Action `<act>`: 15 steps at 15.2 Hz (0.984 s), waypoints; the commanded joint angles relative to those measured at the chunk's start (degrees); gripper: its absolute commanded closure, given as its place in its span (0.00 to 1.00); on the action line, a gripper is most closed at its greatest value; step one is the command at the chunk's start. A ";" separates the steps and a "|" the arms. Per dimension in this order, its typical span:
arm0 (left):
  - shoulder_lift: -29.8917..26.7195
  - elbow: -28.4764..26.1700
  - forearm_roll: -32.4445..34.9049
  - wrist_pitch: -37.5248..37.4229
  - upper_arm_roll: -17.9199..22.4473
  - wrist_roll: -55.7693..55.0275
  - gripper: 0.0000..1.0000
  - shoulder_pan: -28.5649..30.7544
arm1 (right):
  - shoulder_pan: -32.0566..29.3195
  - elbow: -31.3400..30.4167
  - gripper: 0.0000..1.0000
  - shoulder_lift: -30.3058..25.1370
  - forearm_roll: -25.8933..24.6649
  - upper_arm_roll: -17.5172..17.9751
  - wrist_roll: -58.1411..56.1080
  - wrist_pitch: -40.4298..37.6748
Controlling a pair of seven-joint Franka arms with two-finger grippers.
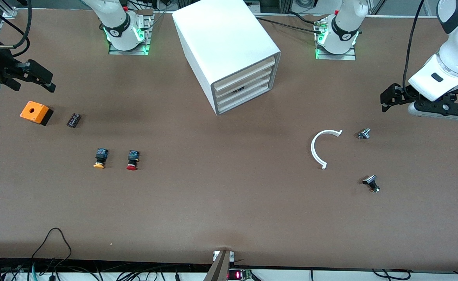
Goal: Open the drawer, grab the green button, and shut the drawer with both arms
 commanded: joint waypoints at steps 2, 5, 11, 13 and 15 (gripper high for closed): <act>1.56 2.23 1.05 -3.78 -0.23 0.30 0.00 -0.03 | -0.48 1.28 0.01 0.31 -0.01 0.29 0.08 -0.60; 1.91 2.49 1.05 -3.69 -0.14 0.13 0.00 -0.03 | -0.66 2.25 0.01 0.66 -0.10 0.28 0.43 -1.91; 3.49 5.92 1.05 -8.16 -1.02 0.13 0.00 -0.81 | -0.66 1.63 0.00 1.36 -0.28 0.28 0.43 -3.84; 4.11 6.10 0.96 -8.26 -1.02 0.21 0.00 -0.73 | -0.92 1.28 0.01 3.02 0.07 0.19 -0.53 -4.11; 4.81 6.10 1.05 -8.26 -0.93 0.21 0.00 -0.73 | -0.75 1.02 0.01 5.05 0.07 0.19 -3.60 -4.20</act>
